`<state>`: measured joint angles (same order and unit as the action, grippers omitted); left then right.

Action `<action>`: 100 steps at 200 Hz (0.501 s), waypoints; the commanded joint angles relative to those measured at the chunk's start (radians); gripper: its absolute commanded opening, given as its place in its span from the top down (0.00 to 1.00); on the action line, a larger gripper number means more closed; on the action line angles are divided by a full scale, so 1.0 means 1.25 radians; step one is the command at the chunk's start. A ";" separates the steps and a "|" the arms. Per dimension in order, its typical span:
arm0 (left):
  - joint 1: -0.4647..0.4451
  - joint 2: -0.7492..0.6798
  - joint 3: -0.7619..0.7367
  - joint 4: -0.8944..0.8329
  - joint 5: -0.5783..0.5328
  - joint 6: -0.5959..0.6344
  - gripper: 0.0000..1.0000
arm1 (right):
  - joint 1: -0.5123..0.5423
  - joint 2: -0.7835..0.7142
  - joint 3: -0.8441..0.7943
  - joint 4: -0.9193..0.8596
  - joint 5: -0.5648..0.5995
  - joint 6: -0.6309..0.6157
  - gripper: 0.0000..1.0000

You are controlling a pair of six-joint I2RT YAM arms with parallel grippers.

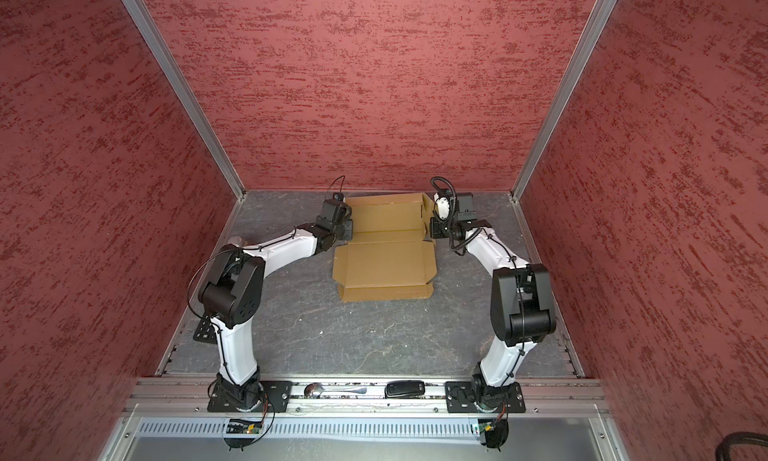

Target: Fold the paper box

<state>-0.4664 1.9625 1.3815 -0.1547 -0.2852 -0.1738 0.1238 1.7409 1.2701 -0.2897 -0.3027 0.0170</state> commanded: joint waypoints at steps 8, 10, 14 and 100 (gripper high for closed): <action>-0.005 -0.028 0.010 0.017 -0.005 0.020 0.93 | 0.010 -0.038 0.035 -0.002 -0.014 -0.010 0.91; -0.006 -0.029 0.010 0.017 -0.005 0.020 0.93 | 0.010 -0.038 0.035 -0.003 -0.012 -0.010 0.91; -0.005 -0.030 0.010 0.018 -0.005 0.020 0.93 | 0.009 -0.039 0.036 -0.004 -0.013 -0.010 0.91; -0.005 -0.042 0.023 0.007 -0.007 0.027 0.93 | 0.009 -0.054 0.052 -0.026 -0.014 -0.016 0.91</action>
<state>-0.4667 1.9553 1.3823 -0.1551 -0.2893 -0.1669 0.1238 1.7164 1.2934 -0.3279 -0.3027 0.0071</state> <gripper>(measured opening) 0.075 0.086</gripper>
